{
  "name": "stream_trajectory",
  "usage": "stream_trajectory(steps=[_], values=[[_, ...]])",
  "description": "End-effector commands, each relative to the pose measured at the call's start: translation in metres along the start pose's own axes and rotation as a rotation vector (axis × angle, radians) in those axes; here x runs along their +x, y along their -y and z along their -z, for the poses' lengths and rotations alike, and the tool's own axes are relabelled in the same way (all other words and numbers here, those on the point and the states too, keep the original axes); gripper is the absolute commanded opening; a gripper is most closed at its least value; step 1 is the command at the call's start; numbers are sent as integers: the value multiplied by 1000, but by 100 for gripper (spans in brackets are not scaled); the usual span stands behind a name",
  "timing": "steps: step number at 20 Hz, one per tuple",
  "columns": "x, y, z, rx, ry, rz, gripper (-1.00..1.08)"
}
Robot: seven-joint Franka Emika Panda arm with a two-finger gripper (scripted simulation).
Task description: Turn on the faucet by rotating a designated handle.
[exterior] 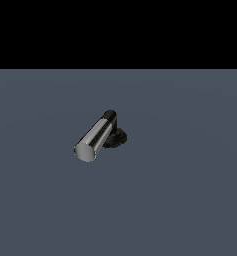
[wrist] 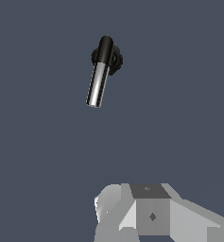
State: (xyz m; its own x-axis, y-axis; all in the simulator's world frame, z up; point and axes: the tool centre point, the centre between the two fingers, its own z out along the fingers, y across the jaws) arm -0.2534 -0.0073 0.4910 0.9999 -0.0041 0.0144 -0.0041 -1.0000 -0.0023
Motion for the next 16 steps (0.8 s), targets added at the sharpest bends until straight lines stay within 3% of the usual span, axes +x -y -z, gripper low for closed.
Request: stream_trajectory(steps=[1, 8, 16], values=[[0, 0, 0, 0, 0, 0, -100], [3, 4, -12, 0, 0, -4, -100], [14, 19, -53, 0, 2, -18, -100]])
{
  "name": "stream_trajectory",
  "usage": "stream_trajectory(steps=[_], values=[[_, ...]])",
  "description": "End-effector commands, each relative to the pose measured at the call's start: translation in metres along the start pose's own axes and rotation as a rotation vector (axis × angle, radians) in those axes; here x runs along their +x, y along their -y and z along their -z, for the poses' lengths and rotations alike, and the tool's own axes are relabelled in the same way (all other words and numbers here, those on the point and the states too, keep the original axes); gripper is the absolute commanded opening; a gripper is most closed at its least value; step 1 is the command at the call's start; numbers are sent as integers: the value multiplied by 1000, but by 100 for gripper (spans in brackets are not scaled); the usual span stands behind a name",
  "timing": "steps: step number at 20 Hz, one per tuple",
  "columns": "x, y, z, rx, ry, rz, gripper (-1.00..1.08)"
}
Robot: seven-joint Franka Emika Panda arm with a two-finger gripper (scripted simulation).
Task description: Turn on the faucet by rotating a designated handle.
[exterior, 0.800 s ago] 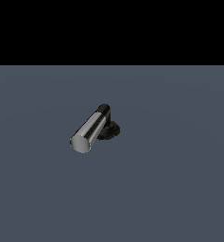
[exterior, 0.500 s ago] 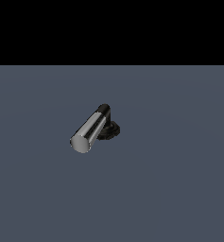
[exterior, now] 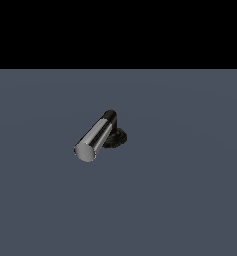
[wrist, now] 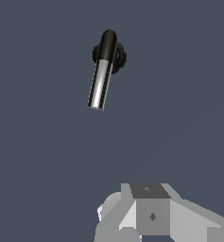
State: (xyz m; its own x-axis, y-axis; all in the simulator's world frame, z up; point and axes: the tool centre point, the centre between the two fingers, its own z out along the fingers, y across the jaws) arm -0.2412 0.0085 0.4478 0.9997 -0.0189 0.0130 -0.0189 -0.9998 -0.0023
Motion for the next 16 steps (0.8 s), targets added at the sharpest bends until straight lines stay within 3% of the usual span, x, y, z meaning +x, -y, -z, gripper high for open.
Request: stream_trajectory(steps=[1, 16], values=[[4, 6, -17, 0, 1, -6, -100], [38, 50, -138, 0, 6, -45, -100]])
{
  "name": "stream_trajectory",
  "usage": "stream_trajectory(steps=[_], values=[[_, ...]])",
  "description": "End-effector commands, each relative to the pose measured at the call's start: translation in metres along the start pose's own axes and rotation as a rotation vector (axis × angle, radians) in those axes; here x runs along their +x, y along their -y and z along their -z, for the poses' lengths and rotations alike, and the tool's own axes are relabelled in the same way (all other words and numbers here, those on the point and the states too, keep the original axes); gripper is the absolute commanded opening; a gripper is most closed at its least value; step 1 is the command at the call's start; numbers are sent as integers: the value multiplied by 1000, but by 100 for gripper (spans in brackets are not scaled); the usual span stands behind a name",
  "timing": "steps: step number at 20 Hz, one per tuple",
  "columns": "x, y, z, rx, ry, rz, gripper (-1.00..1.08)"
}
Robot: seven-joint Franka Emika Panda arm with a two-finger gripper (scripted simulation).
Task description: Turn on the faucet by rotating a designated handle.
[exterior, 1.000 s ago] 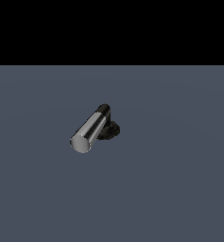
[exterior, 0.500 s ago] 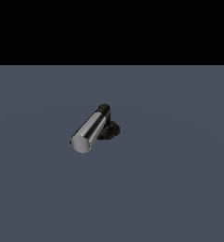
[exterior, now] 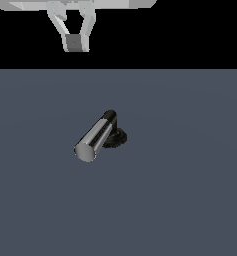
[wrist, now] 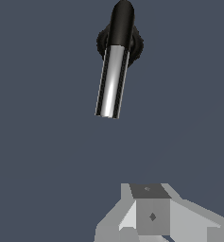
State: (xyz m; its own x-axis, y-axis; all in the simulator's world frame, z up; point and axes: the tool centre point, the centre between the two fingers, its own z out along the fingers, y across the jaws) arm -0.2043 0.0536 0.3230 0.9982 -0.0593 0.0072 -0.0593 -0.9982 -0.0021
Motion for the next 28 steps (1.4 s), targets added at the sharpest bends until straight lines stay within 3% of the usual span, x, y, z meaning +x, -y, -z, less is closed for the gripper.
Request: stream_trajectory(steps=[1, 18, 28], values=[[5, 7, -20, 0, 0, -6, -100], [44, 54, -143, 4, 5, -43, -100], [64, 74, -197, 3, 7, -60, -100]])
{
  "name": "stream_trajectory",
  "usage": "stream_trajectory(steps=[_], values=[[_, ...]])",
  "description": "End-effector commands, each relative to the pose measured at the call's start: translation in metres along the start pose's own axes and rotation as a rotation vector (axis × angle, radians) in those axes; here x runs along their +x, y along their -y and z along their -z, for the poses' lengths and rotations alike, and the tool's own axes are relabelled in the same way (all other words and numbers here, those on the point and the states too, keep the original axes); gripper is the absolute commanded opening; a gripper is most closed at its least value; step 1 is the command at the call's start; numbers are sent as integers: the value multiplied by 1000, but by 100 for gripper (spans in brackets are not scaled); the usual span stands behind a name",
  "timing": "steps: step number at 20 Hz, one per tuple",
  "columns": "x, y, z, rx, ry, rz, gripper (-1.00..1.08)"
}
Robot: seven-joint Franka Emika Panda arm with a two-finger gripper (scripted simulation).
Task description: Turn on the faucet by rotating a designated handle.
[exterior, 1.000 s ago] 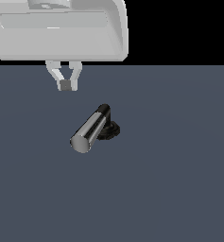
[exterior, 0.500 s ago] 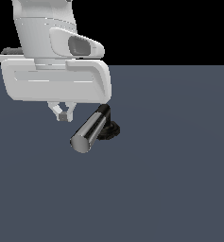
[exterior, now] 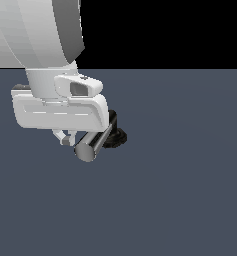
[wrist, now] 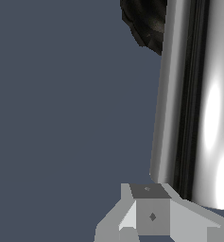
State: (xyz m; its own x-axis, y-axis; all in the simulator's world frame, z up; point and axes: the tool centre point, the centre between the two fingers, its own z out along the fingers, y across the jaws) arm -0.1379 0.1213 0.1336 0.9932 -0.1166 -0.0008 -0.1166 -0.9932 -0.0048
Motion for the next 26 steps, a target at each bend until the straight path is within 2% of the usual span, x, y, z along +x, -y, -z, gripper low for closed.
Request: stream_trajectory(steps=[1, 16, 26], values=[[4, 4, -10, 0, -1, -3, -100], [12, 10, -29, -4, -1, -10, -100], [15, -36, -29, -4, -1, -10, -100]])
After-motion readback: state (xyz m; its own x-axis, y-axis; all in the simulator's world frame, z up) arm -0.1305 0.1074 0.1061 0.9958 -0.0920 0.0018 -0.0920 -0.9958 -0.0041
